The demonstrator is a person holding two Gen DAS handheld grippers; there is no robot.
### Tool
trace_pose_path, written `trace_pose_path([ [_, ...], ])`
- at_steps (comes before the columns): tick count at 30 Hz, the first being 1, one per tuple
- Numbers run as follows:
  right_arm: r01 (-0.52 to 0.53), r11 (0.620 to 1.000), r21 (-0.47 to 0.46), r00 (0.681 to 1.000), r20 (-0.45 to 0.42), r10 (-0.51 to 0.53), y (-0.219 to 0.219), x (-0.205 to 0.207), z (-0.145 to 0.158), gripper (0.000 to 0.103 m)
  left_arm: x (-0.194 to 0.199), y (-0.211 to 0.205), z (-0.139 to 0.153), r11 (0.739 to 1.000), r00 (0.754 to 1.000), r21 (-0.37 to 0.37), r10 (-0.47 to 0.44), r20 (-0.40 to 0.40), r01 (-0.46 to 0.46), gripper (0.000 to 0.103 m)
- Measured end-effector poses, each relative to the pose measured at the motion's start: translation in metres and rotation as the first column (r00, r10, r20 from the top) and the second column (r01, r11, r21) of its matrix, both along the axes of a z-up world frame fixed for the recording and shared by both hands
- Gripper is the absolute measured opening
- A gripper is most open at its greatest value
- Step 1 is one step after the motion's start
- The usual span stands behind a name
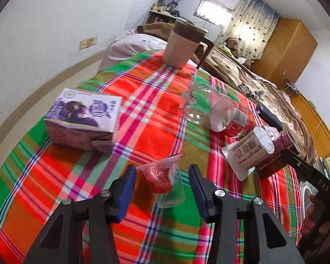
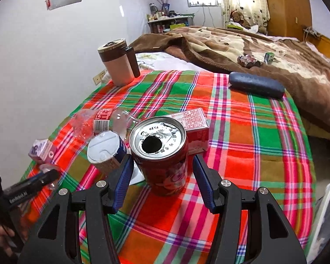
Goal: Collect trash
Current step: 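Grasp the clear plastic cup with the left tool while the right tool grasps the red drink can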
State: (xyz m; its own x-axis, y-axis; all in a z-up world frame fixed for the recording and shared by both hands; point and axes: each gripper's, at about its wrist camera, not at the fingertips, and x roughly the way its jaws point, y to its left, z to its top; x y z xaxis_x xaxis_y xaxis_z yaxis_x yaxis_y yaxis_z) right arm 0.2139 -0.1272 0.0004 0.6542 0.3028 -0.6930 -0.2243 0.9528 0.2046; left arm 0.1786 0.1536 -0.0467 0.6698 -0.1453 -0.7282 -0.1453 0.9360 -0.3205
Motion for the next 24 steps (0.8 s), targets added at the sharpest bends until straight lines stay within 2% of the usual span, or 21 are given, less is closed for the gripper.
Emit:
trace_pose_path([
  [2,0.006,1.000,-0.013,1.000,0.016,-0.006,0.002,-0.001,-0.001,0.057,0.001,-0.003,-0.001,1.000,1.000,0.003,-0.010,0.000,0.010,0.040],
  [6,0.007,1.000,-0.016,1.000,0.018,-0.007,0.006,0.001,-0.004,0.057,0.004,-0.008,-0.002,1.000,1.000,0.003,-0.023,-0.004,0.023,0.039],
  [10,0.016,1.000,-0.023,1.000,0.016,-0.015,0.008,0.004,-0.009,0.057,0.004,-0.010,-0.003,0.999,0.999,0.006,-0.034,-0.001,0.034,0.032],
  [24,0.032,0.999,-0.004,0.998,0.058,-0.032,0.004,-0.011,-0.011,0.055,-0.004,-0.025,0.002,0.997,0.996,0.020,-0.081,0.023,0.081,0.031],
])
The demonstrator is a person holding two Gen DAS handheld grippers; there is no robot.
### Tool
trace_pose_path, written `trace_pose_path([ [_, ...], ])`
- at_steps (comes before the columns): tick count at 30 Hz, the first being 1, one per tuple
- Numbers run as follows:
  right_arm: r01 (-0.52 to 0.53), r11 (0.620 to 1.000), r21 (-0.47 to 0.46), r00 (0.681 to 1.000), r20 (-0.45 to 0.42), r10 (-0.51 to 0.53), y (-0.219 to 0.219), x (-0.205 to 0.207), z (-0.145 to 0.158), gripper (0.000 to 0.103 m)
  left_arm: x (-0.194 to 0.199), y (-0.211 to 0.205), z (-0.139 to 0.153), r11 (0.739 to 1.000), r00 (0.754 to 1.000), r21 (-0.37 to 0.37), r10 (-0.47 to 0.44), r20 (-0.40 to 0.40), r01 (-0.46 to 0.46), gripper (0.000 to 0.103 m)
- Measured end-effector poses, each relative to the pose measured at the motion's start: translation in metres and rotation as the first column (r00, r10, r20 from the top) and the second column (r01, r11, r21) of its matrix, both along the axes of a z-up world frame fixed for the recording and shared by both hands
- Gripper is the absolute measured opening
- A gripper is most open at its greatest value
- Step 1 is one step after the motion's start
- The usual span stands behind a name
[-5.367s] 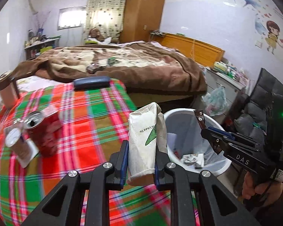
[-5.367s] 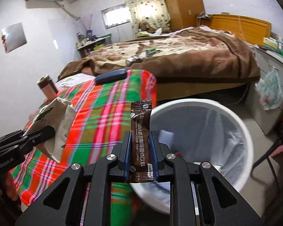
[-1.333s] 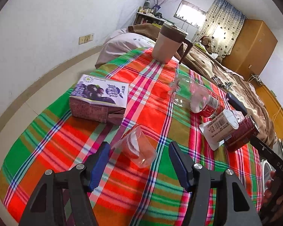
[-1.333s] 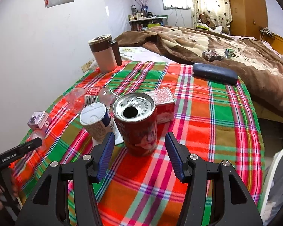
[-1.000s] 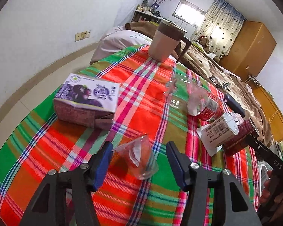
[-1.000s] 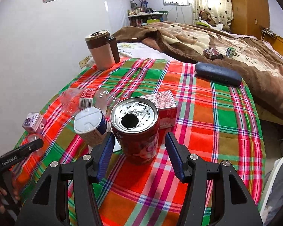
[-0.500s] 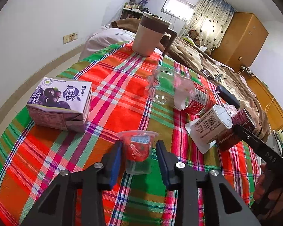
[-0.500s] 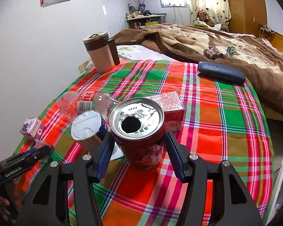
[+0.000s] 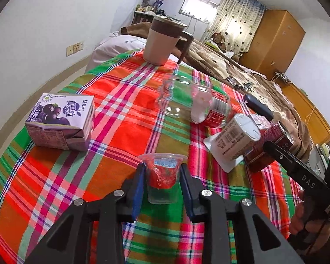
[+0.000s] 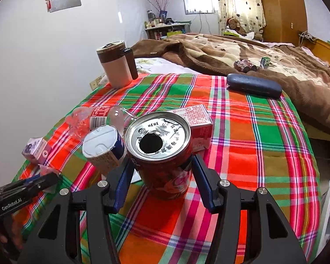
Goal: Collect trash
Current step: 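Grasp the clear plastic cup with the left tool while the right tool grasps the red drink can, then carry the plastic cup and red can over the white bin while both tools open to drop them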
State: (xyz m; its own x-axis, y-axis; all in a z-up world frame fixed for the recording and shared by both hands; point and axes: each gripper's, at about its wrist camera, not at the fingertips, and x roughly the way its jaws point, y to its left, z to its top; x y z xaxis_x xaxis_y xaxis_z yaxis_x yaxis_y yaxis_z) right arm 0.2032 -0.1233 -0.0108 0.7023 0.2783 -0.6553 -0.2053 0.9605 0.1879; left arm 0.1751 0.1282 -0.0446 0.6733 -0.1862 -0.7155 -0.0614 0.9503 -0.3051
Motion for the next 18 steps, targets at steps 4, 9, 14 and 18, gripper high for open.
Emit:
trace_pose_path([
  [4,0.008,1.000,0.018,1.000,0.000,-0.008,-0.004,-0.004,0.001,0.055,-0.005,-0.010,0.006,1.000,1.000,0.010,-0.022,0.016,0.022,0.031],
  [9,0.025,0.999,0.026,1.000,0.005,-0.026,-0.013,-0.014,0.005,0.055,-0.012,-0.023,0.016,0.998,0.998,0.021,-0.054,0.043,0.053,0.031],
  [14,0.047,0.998,0.042,0.999,0.010,-0.048,-0.023,-0.022,0.009,0.055,-0.017,-0.039,0.025,0.995,0.994,0.026,-0.094,0.062,0.093,0.031],
  [18,0.068,0.996,0.060,0.997,0.022,-0.069,-0.036,-0.031,0.013,0.055,-0.023,-0.056,0.032,0.991,0.989,0.035,-0.128,0.077,0.126,0.031],
])
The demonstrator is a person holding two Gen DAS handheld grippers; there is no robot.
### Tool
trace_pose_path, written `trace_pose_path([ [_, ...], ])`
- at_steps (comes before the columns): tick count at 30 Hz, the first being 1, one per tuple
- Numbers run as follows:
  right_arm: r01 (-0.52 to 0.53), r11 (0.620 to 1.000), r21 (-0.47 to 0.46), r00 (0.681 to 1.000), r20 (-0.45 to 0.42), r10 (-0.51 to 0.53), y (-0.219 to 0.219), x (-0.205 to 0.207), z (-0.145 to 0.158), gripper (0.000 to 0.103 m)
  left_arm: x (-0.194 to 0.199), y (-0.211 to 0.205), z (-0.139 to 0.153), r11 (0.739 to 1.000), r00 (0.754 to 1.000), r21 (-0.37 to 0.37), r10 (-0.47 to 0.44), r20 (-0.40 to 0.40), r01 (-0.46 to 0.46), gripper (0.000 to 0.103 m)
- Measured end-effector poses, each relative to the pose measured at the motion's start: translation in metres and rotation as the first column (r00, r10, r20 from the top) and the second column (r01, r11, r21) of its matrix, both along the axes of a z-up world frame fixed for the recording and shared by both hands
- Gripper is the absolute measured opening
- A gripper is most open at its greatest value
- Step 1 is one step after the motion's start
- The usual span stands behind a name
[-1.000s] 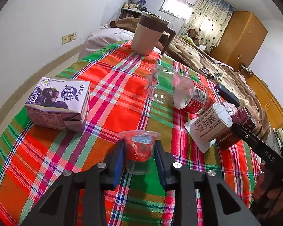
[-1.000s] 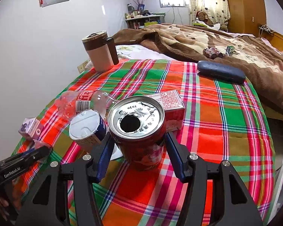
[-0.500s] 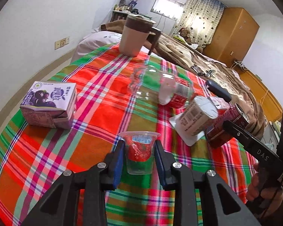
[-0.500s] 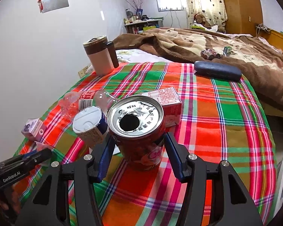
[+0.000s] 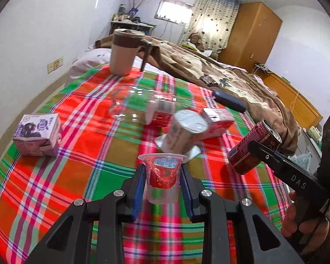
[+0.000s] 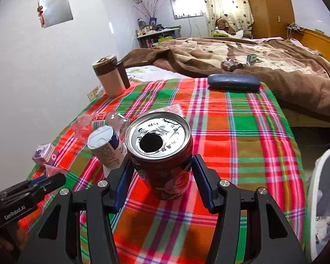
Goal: Collect trash
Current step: 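Carry the plastic cup and red can over the white bin while both tools open to drop them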
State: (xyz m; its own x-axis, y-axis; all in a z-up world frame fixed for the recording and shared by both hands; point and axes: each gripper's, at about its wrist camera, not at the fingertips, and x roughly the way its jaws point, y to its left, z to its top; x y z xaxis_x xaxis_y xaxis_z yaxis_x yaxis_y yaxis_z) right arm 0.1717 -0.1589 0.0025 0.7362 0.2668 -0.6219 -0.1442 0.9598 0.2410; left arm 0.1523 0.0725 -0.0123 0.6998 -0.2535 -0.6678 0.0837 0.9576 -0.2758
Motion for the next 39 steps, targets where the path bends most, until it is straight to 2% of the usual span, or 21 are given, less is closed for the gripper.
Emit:
trace_pose_path([
  [9,0.060,0.998,0.013,0.998,0.020,-0.060,-0.033,-0.021,0.008,0.055,-0.010,-0.043,0.018,0.996,0.995,0.023,-0.087,0.039,0.086,0.031],
  [19,0.135,0.991,0.021,0.990,0.036,-0.136,-0.075,-0.049,0.015,0.055,-0.023,-0.101,0.032,0.980,0.978,0.046,-0.196,0.070,0.194,0.031],
  [28,0.239,0.971,0.026,0.970,0.041,-0.240,-0.121,-0.073,0.017,0.055,-0.035,-0.156,0.044,0.955,0.951,0.065,-0.296,0.095,0.291,0.031],
  [39,0.362,0.931,0.036,0.931,0.030,-0.363,-0.171,-0.096,0.015,0.055,-0.044,-0.228,0.049,0.904,0.898,0.082,-0.427,0.104,0.420,0.031],
])
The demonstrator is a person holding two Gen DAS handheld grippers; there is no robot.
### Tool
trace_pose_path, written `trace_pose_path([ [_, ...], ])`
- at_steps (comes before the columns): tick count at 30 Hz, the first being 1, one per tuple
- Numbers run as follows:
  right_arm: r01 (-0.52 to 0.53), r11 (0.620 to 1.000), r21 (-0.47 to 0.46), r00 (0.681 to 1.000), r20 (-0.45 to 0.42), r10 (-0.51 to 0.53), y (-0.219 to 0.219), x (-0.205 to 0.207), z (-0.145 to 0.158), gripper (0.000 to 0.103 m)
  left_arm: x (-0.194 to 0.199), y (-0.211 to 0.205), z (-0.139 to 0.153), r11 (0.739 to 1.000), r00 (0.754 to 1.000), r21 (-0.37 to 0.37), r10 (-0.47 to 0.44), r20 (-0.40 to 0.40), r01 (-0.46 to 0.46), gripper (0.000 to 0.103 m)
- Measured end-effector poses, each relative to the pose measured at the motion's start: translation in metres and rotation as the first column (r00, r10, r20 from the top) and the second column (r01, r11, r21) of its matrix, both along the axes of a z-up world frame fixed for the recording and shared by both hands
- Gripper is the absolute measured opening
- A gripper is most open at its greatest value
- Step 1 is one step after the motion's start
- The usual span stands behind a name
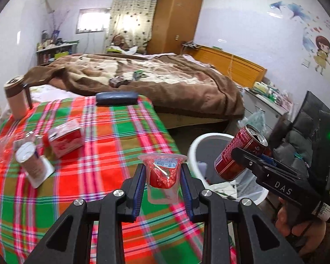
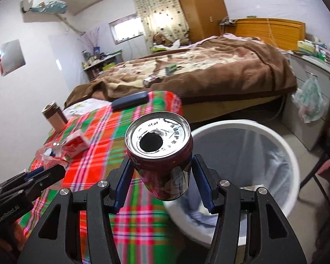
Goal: Collect trash
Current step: 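Carry the plastic cup and red can over the white bin while both tools open to drop them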
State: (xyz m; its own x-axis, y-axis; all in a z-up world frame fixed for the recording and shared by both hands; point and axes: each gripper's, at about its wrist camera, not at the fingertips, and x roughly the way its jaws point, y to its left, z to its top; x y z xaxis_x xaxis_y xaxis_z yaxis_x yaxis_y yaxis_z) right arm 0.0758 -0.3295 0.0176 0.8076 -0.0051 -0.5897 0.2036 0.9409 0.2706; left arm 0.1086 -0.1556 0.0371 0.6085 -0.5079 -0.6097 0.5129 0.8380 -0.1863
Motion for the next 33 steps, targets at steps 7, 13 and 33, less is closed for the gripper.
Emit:
trace_pose_path([
  [7,0.070,0.997,-0.016,0.997,-0.008,-0.070,-0.023,-0.012,0.000,0.055,-0.003,-0.044,-0.003,0.996,0.996,0.004,-0.086,-0.013,0.086,0.031],
  [13,0.113,0.993,-0.030,0.993,-0.040,-0.114,-0.041,-0.018,-0.007,0.055,-0.003,-0.076,-0.009,0.990,0.990,0.009,-0.138,-0.038,0.139,0.031],
  [33,0.195,0.977,-0.085,0.955,-0.212,-0.209,-0.080,-0.021,-0.040,0.056,0.008,-0.140,-0.036,0.976,0.975,0.058,-0.205,-0.088,0.211,0.043],
])
